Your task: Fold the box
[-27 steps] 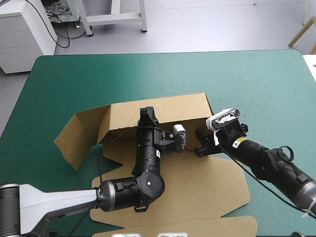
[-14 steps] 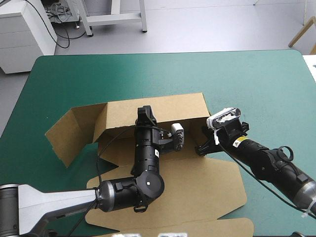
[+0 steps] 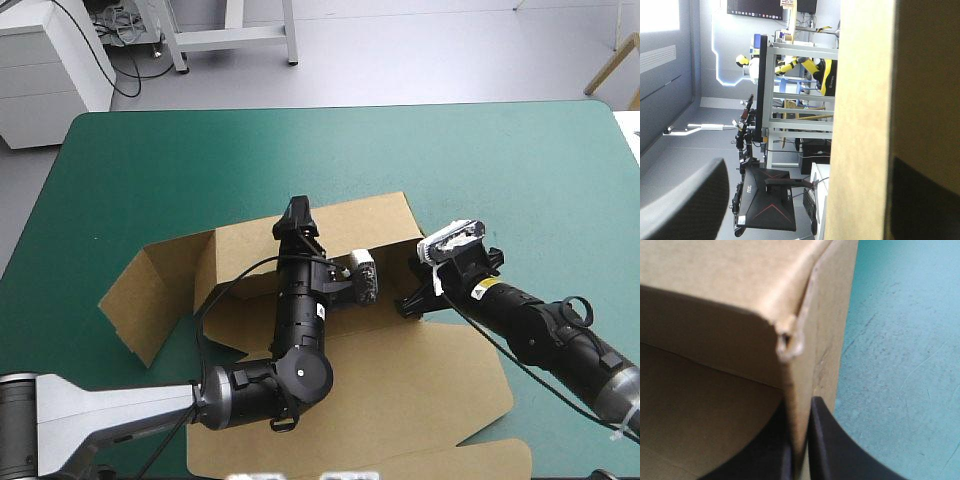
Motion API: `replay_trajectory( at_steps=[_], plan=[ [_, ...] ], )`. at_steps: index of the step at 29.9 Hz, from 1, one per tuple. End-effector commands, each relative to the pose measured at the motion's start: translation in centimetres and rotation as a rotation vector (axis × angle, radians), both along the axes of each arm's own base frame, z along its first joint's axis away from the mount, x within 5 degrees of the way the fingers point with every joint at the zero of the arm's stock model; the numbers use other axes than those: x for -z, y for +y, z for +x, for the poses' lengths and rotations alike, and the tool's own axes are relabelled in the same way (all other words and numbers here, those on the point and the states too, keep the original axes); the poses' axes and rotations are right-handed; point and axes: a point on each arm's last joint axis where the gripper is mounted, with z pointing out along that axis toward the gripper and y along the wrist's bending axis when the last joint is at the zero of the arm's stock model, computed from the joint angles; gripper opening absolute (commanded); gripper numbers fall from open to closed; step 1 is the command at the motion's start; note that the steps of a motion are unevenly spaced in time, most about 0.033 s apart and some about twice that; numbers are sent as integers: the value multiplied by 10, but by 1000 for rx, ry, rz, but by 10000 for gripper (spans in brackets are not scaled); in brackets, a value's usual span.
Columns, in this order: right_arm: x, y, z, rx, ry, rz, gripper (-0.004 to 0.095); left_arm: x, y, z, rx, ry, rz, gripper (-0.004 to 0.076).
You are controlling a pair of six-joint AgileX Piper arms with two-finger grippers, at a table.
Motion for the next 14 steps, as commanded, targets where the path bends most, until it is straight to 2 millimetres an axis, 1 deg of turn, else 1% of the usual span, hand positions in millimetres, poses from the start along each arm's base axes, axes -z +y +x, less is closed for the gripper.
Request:
replay_trajectory(
  at_steps=[1, 3, 6, 12, 14],
  plan=[
    [-23, -1, 6, 58, -129, 85, -19, -32, 4, -2, 11, -154, -47, 586],
    [-23, -1, 10, 72, -148, 89, -19, -32, 5, -2, -3, -163, -47, 586],
    [-25, 1, 20, 113, -200, 113, -19, -33, 6, -2, -19, -172, -45, 582],
    [-25, 9, 46, 152, -234, 116, -19, -34, 7, -2, -30, -179, -44, 582],
    [-26, 7, 57, 184, -227, 129, -19, -34, 7, -2, -30, -179, -44, 582]
  ],
)
